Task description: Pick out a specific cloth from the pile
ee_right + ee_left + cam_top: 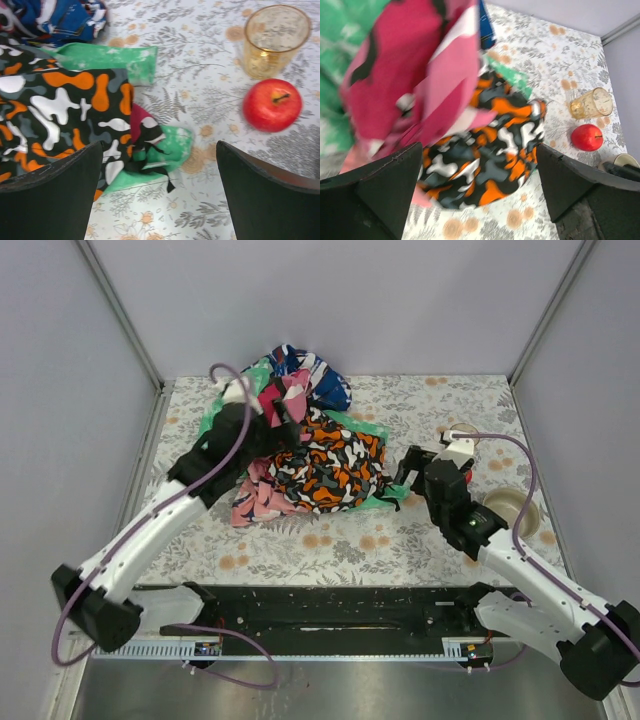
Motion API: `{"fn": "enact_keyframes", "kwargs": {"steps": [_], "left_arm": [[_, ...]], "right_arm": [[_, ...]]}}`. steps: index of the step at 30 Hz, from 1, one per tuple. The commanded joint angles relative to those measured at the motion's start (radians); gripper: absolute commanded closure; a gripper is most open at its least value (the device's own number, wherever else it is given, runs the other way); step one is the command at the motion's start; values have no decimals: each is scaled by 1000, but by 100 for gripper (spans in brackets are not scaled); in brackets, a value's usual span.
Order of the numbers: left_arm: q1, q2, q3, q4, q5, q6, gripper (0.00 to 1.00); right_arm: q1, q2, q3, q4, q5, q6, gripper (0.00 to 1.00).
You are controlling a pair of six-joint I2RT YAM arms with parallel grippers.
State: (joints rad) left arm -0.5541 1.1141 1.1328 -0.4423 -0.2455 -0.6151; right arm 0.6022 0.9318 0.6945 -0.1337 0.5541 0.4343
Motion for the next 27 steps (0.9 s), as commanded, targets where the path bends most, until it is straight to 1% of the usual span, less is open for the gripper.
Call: {"fn": "enact_keyframes", "kwargs": {"steps": [1, 5, 7, 9, 11, 15, 18, 20, 23, 24, 25, 26, 27], "left_arm": [[-127, 251, 272, -64, -161, 104, 1], [-231, 501, 488, -153, -222, 158, 1], [-253, 610, 580, -215, -227, 155, 1], [-256, 719, 651, -269, -201, 137, 1], [-256, 818, 712, -332, -218, 111, 1], [-253, 998, 814, -499, -365, 52, 1], [-244, 1134, 921, -620, -399, 25, 1], [-224, 1199, 965, -638, -371, 17, 1], [-172, 1260, 989, -642, -276, -5, 1], [-158, 1267, 990, -638, -278, -12, 9], [-146, 1271, 992, -642, -290, -17, 25], [-133, 1265, 996, -644, -297, -17, 45], [-118, 1254, 1001, -644, -302, -14, 70]], "right_arm": [[2, -33, 26, -73, 141, 12, 1], [2, -42, 26, -98, 173, 7, 1], [2, -44, 23, -99, 190, 6, 1], [-1, -47, 17, -101, 191, 3, 1], [1, -47, 14, -101, 191, -2, 1], [1, -42, 5, -73, 161, -22, 1], [1, -31, -1, -64, 147, -23, 1], [1, -27, -3, -63, 145, -25, 1], [1, -27, -3, -63, 145, -26, 1], [1, -28, -4, -63, 145, -26, 1], [-1, -33, -4, -60, 150, -25, 1], [1, -34, -7, -61, 152, -26, 1], [1, -36, -10, -57, 153, -25, 0]]}}
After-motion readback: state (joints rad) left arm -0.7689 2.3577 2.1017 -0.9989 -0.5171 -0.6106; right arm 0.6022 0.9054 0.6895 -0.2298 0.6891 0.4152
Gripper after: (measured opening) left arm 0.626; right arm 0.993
